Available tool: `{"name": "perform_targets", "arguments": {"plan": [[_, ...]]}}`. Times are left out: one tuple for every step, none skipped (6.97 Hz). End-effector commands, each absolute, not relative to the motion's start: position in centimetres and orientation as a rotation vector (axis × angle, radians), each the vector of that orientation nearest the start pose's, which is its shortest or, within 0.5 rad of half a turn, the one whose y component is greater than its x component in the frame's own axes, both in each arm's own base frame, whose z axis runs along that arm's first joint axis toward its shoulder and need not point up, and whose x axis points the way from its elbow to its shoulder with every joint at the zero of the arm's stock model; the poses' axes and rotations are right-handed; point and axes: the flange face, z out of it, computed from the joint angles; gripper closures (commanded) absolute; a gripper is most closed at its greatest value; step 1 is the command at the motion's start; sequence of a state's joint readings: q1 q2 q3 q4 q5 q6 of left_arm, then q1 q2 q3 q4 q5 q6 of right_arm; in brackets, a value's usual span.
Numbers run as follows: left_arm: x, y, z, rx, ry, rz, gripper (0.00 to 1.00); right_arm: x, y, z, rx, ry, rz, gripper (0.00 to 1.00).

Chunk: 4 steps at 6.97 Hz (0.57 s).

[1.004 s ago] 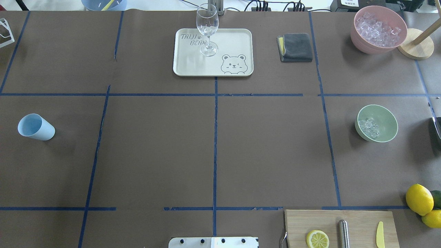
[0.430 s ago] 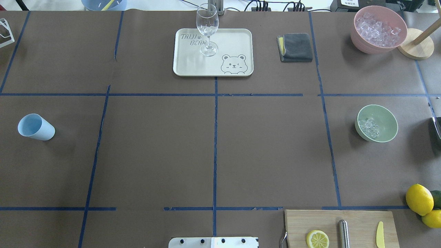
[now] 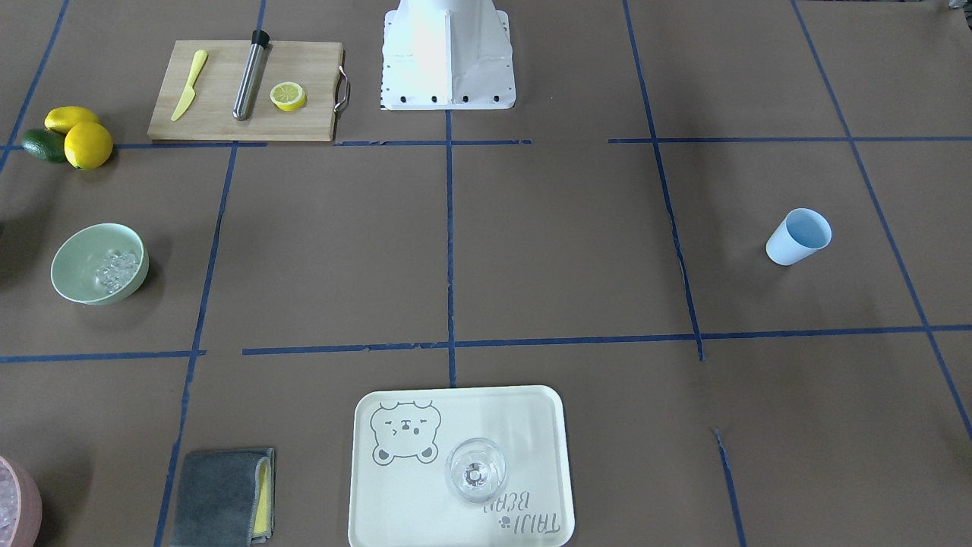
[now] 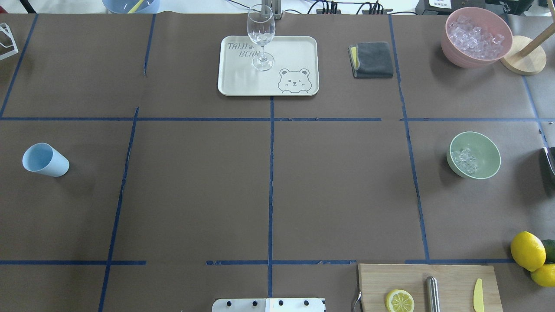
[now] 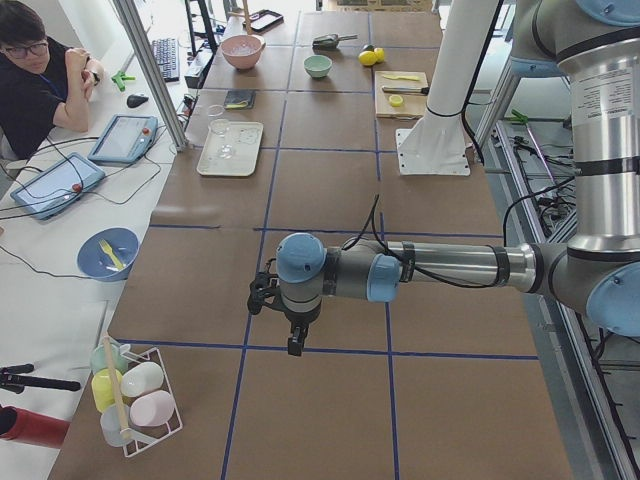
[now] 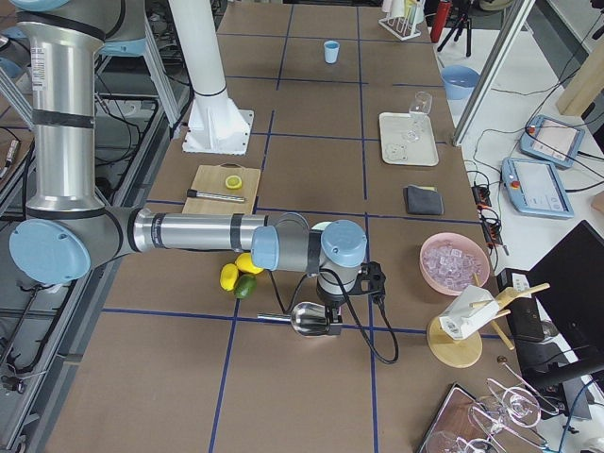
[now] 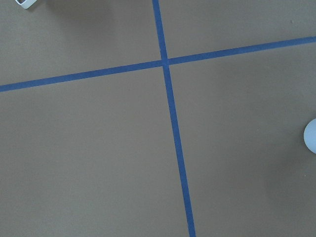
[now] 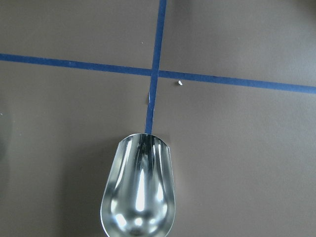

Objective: Pour ice into bowl

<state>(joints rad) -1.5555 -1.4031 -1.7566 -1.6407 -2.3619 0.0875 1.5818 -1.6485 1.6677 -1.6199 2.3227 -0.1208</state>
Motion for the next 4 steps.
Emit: {"name": "perform_targets", "arguments": {"plan": [[-5.59,-42.81,63.41,0.117,0.788,0.134,0.00,7.12,-44.26,66.20,0.029,-0.746,-0.096,0.00],[-5.59,-42.83,63.32,0.120,0.788,0.136,0.00,7.04,-43.96,66.47,0.022,-0.747,-0.094,0.00],[-5.53,-43.05,63.14,0.124,0.786,0.139,0.00,6.99,-44.36,65.89,0.031,-0.753,-0.097,0.00],[-5.52,-43.41,62.73,0.132,0.786,0.142,0.00,6.93,-44.25,65.79,0.034,-0.762,-0.097,0.00]]}}
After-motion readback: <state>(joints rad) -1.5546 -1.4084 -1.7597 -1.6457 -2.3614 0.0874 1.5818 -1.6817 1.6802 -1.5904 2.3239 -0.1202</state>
